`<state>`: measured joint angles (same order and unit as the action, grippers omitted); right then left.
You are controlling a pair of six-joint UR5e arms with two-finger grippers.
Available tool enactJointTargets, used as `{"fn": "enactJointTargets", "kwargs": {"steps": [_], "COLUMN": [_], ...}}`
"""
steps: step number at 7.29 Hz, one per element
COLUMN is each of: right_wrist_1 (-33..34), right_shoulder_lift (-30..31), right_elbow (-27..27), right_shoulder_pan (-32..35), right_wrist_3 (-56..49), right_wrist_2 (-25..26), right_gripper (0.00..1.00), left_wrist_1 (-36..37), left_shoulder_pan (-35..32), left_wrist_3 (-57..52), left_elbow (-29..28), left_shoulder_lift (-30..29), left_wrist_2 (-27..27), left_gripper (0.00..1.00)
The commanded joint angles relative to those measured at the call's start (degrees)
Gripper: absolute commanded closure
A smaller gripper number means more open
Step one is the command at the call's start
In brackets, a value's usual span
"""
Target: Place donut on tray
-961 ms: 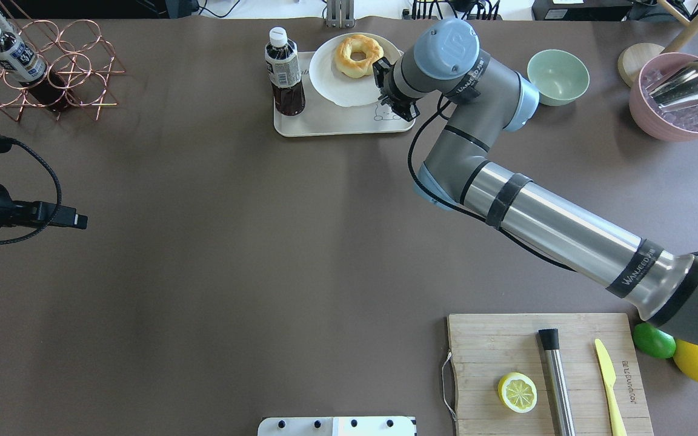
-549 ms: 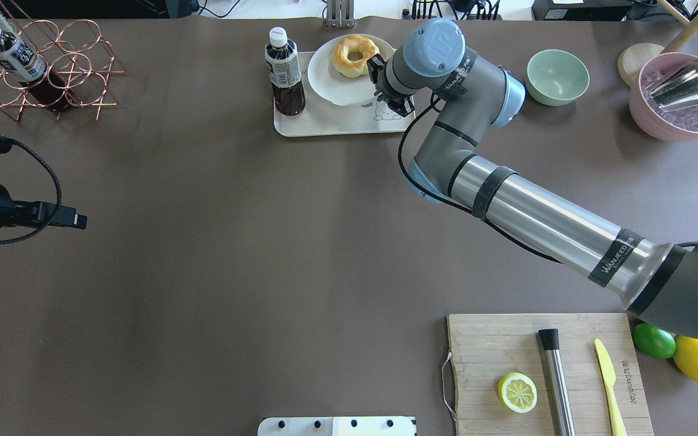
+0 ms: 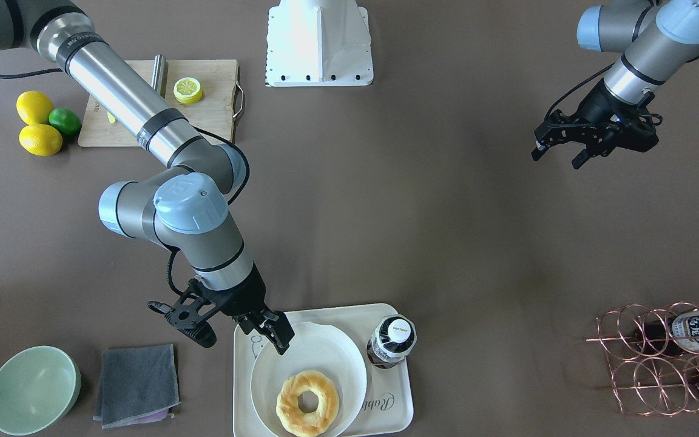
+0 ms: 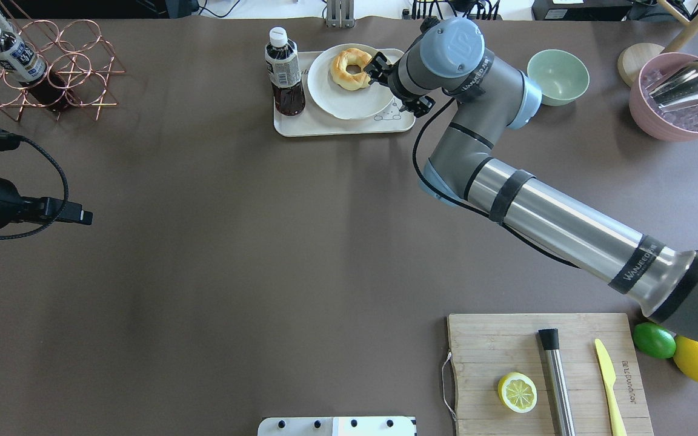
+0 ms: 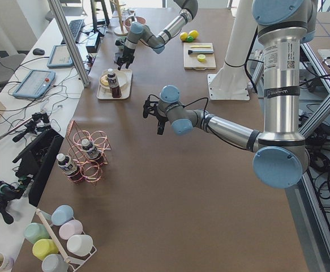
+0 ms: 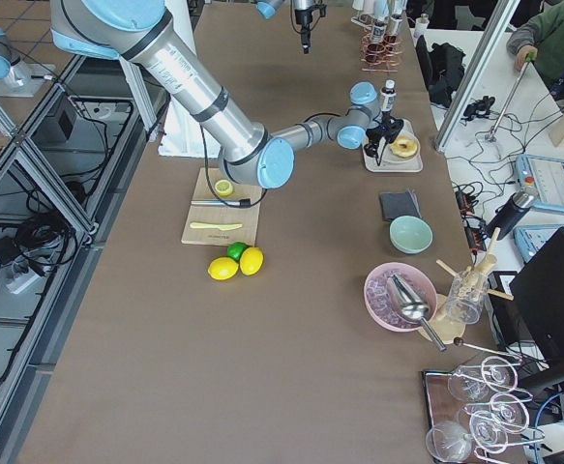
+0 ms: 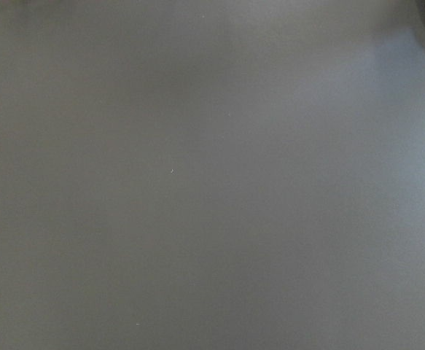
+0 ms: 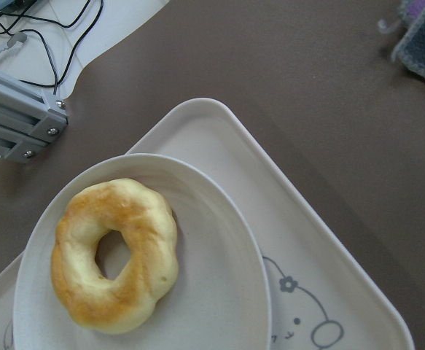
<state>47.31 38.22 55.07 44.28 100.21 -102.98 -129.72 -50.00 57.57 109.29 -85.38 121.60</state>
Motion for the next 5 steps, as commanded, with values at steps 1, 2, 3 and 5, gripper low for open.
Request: {"fn": "enactJointTargets", "kwargs": {"steps": [1, 2, 3, 5], "right_wrist_1": [0.32, -0.11, -0.03, 0.15], "right_shoulder_lift": [12.79, 18.76, 24.3, 38.6], "right_elbow": [14.31, 16.88, 19.69, 25.93], "right_shoulder_pan": [1.68, 3.6, 6.41, 15.27], "right_wrist_3": [-4.12, -12.32, -18.76, -36.47], "right_wrist_2": [-5.1, -7.39, -10.8, -18.1], "right_gripper": [0.0, 0.0, 0.0, 0.0], "left_wrist_1": [-0.01, 0.17, 0.43, 0.7], "left_shoulder_pan": [-1.23, -4.28, -8.23, -17.97], "left_wrist_3": [-0.09, -2.0, -8.72, -23.83], "left_elbow": [-0.22, -0.31, -1.96, -7.4], "left_shoulder_lift": [-0.14, 0.47, 1.26, 3.64], "left_wrist_2": [1.87, 5.71, 8.8, 14.95], "left_gripper": [0.02, 0.02, 0.02, 0.02]}}
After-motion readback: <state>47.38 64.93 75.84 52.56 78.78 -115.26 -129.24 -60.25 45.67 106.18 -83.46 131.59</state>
